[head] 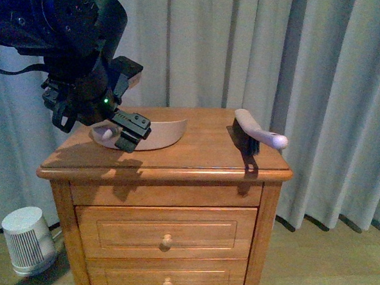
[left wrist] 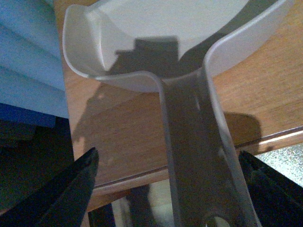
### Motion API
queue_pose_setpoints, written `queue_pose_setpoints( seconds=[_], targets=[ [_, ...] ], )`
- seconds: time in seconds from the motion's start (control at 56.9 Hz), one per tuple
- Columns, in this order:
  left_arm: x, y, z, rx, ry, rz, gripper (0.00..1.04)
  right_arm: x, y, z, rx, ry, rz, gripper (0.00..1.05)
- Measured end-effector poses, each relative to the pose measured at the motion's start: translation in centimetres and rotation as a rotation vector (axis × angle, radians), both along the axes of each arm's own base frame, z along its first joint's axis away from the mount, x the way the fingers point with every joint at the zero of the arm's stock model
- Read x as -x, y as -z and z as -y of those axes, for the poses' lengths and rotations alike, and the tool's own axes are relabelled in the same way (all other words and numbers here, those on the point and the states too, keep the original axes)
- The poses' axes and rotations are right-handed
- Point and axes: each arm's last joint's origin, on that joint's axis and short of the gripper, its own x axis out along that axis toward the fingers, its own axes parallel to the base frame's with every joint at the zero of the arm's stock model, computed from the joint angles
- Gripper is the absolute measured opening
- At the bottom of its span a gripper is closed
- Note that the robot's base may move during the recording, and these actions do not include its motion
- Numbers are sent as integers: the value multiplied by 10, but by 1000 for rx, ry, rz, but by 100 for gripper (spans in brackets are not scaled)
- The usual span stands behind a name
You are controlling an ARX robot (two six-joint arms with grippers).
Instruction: Clean up trash
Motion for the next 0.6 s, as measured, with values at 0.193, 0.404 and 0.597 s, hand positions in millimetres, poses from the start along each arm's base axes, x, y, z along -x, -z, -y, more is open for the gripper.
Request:
queue_pose_setpoints(
  seconds=[0.193, 0.404, 0.597],
  targets=[
    [0, 0, 1, -12, -9, 3, 48, 0, 0, 0, 0, 0, 0, 97],
    [0, 0, 1, -18, -5, 5, 30, 0, 0, 0, 0, 0, 0, 97],
    [0, -1, 2, -3, 0, 4, 30, 0, 0, 0, 0, 0, 0, 97]
  ],
)
